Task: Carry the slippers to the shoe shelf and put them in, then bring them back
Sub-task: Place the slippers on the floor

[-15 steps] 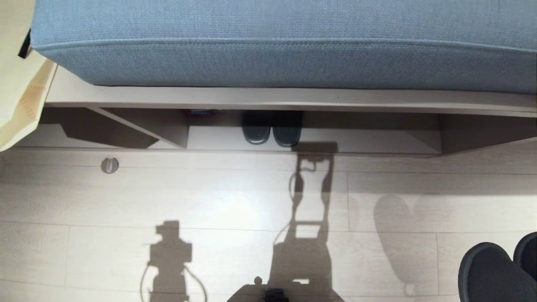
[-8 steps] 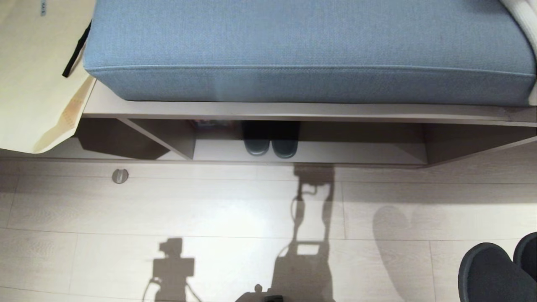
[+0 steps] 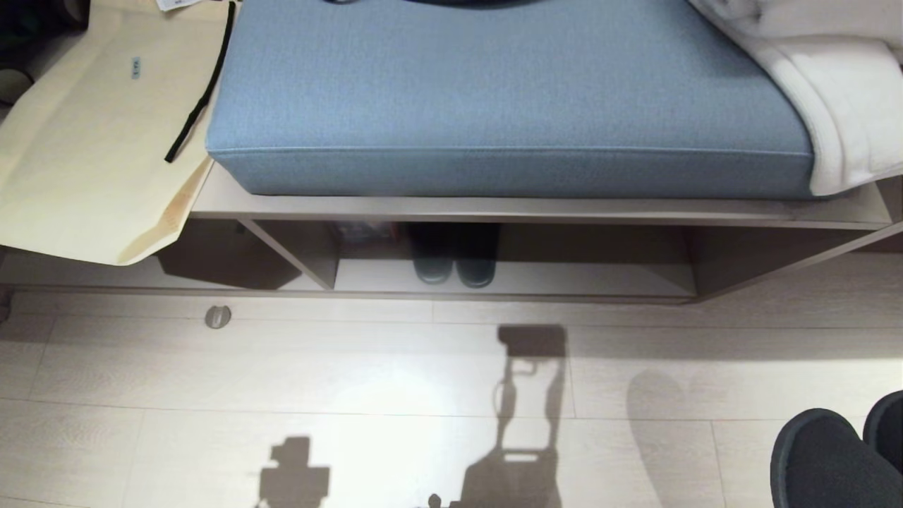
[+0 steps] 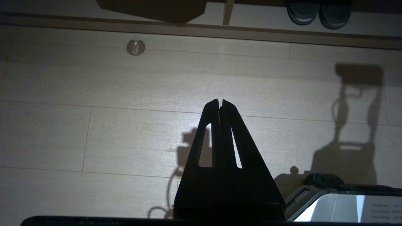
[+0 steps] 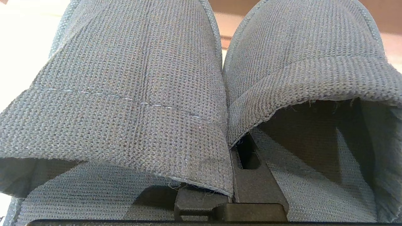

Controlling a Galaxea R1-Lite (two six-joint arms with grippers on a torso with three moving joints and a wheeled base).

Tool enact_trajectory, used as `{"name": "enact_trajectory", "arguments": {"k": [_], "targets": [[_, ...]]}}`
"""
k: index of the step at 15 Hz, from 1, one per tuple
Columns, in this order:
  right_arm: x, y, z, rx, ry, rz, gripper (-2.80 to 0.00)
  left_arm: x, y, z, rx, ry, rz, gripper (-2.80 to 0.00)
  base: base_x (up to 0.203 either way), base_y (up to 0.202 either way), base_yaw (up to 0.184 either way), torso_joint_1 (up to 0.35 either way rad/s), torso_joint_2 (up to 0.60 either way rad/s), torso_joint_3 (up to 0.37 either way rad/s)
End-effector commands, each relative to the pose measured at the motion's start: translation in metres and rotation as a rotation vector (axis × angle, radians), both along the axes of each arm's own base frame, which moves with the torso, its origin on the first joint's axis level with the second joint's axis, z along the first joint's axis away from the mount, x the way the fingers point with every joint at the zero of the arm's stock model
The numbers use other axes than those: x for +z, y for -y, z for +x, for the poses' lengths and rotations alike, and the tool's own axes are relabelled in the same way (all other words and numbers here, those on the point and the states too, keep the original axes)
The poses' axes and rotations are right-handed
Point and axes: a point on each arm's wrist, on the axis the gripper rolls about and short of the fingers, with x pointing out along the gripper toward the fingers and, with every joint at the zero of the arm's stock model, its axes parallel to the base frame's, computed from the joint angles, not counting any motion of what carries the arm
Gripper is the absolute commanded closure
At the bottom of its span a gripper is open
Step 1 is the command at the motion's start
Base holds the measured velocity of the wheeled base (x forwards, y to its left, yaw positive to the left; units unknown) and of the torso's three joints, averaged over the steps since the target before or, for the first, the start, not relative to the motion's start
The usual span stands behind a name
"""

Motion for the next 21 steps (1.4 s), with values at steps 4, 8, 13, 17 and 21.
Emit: {"name": "enact_trajectory", "arguments": {"k": [4,8,13,17,21], "targets": [[0.0001,0.0,-0.0001,0.0,0.001,0.0,0.0,-0.0003,0.0,0.0001,0.001,-0.001,-0.001,0.0,0.0,0.0,0.0,-0.001,0.0,0.201],[0.0001,0.0,-0.0001,0.0,0.001,0.003,0.0,-0.0003,0.0,0.0001,0.001,-0.001,-0.001,0.0,0.0,0.0,0.0,0.001,0.0,0.198],[0.0001,0.0,-0.0001,0.0,0.001,0.004,0.0,0.0001,0.0,0.0,0.001,0.001,-0.001,0.0,0.0,0.0,0.0,0.0,0.0,0.202],[0.0001,0.0,-0.0001,0.0,0.001,0.004,0.0,-0.0003,0.0,0.0001,0.001,0.0,-0.001,0.0,0.0,0.0,0.0,0.002,0.0,0.205],[0.0001,0.0,-0.0001,0.0,0.001,0.004,0.0,-0.0002,0.0,0.0001,0.001,0.001,-0.003,0.0,0.0,0.0,0.0,0.005,0.0,0.202]]}}
